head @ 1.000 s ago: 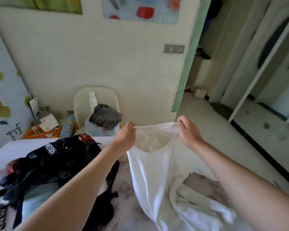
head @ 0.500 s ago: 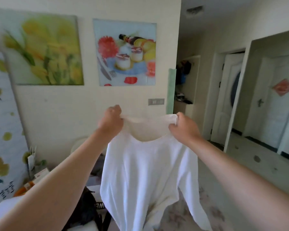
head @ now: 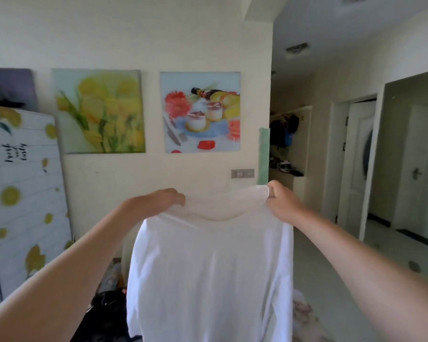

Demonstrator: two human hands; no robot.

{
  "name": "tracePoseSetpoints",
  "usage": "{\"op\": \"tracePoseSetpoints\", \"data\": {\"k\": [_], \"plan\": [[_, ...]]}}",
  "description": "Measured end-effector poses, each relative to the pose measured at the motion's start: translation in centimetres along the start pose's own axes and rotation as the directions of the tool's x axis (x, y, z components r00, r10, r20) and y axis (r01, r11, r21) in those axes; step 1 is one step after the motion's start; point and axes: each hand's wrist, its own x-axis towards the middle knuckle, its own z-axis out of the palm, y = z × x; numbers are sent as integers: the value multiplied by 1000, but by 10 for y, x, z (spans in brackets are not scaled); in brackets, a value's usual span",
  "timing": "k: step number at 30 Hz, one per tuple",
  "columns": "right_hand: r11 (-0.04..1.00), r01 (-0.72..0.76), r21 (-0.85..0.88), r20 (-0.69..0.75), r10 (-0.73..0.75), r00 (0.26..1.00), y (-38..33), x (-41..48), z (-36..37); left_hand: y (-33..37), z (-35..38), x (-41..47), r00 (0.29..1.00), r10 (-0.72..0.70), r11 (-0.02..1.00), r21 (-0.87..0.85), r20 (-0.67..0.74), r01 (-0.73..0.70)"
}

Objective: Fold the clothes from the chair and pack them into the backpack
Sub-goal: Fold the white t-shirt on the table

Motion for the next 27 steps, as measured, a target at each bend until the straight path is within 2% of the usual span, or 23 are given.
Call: {"op": "tracePoseSetpoints", "data": {"k": [2,3,5,8,10,12,14,16,17,19,20,22,25,27], "plan": [[1000,10,13,-72,-9,997,9,3,2,-1,-4,-5,994,0,986,163,106,-17],[1000,9,30,-97,-6,995,14,5,3,-4,-3,-3,996,26,973,228,86,-45],[997,2,72,-143,8,990,16,5,3,-10,4,-2,987,138,948,298,-85,-107],[972,-17,235,-186,62,980,11,-3,-3,-13,11,-9,871,225,954,281,-436,-105],[957,-36,288,-158,85,984,12,-9,-9,-7,12,-20,808,236,930,366,-540,-27],[943,-54,328,-78,83,993,13,-15,-20,7,9,-32,782,212,889,447,-586,94],[874,-118,471,84,88,993,12,-25,-35,22,3,-40,801,161,867,471,-576,164],[793,-196,577,277,36,960,13,-35,-51,33,-4,-44,869,74,873,453,-490,181],[756,-227,614,337,8,941,15,-37,-57,35,-7,-45,904,37,909,389,-427,147],[716,-239,656,382,-41,923,26,-38,-65,34,-5,-46,954,31,988,156,-297,17],[719,-239,653,373,-30,927,33,-37,-66,31,0,-44,966,57,994,104,-251,-31],[800,-206,563,299,35,954,47,-33,-61,25,20,-36,977,77,980,195,-201,-37],[967,-103,231,168,64,984,76,-22,-39,2,60,-14,965,67,969,248,-255,-1],[998,-47,44,142,41,989,103,-14,-16,-19,86,2,954,23,972,230,-299,48]]}}
